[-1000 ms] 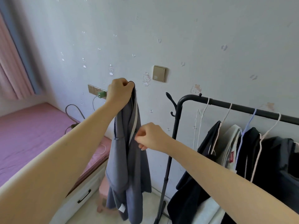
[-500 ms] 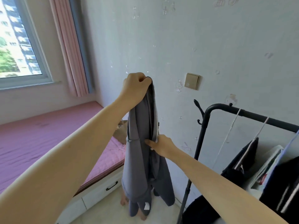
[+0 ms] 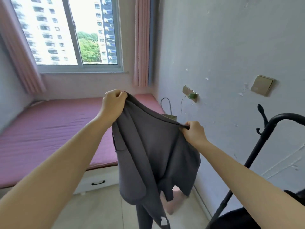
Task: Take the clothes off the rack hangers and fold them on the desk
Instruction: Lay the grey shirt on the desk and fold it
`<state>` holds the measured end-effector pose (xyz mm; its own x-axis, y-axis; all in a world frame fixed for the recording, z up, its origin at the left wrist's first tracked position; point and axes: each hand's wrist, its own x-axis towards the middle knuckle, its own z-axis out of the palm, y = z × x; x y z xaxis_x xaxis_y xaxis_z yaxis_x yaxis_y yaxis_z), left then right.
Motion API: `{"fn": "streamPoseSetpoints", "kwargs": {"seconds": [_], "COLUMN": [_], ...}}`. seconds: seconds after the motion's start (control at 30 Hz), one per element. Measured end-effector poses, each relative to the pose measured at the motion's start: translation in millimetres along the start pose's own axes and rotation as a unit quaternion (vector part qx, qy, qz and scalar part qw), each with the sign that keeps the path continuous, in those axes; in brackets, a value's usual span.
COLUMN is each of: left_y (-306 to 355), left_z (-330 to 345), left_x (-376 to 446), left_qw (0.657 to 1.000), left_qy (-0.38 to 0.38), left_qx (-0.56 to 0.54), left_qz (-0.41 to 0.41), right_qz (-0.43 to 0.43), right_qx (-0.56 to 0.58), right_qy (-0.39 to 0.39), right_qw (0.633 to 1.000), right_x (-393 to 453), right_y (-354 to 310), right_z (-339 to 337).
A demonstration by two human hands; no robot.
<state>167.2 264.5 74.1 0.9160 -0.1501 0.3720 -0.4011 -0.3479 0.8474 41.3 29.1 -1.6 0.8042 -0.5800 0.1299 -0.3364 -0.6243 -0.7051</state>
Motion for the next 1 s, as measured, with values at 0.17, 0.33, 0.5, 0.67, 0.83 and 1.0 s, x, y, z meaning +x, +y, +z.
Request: {"fn": "streamPoseSetpoints", "kwargs": {"seconds": [0.17, 0.33, 0.5, 0.67, 0.83, 1.0], "left_y": [-44.9, -83.9, -122.0, -153.8, -180.3, -199.8], "left_z": [-93.6, -204.2, -335.5, -438.8, -564.0, -665.0], "left_x": [-42.3, -88.2, -155.7, -223.0, -302.5, -374.7], "left_qw": [0.995, 0.986, 0.969, 0.948, 0.929, 0.912], "left_qy": [0.054, 0.095, 0.117, 0.125, 0.152, 0.154], "left_qx": [0.057, 0.102, 0.174, 0.238, 0.262, 0.268], "left_qz": [-0.057, -0.089, -0.13, -0.172, -0.211, -0.271], "right_qz": [-0.147, -0.285, -0.381, -0.45, -0.528, -0.577], "right_qx": [-0.058, -0.089, -0.048, -0.036, -0.015, -0.042], "right_qy": [0.011, -0.013, -0.087, -0.137, -0.233, -0.337], "right_qw": [0.987, 0.954, 0.919, 0.882, 0.816, 0.743], "right_x": [-10.0, -37.5, -90.0, -158.8, -244.9, -323.3], "right_y": [-48.3, -124.6, -210.6, -273.6, -359.8, -430.6], "right_z": [46.5, 108.6, 191.3, 260.4, 343.7, 411.8]}}
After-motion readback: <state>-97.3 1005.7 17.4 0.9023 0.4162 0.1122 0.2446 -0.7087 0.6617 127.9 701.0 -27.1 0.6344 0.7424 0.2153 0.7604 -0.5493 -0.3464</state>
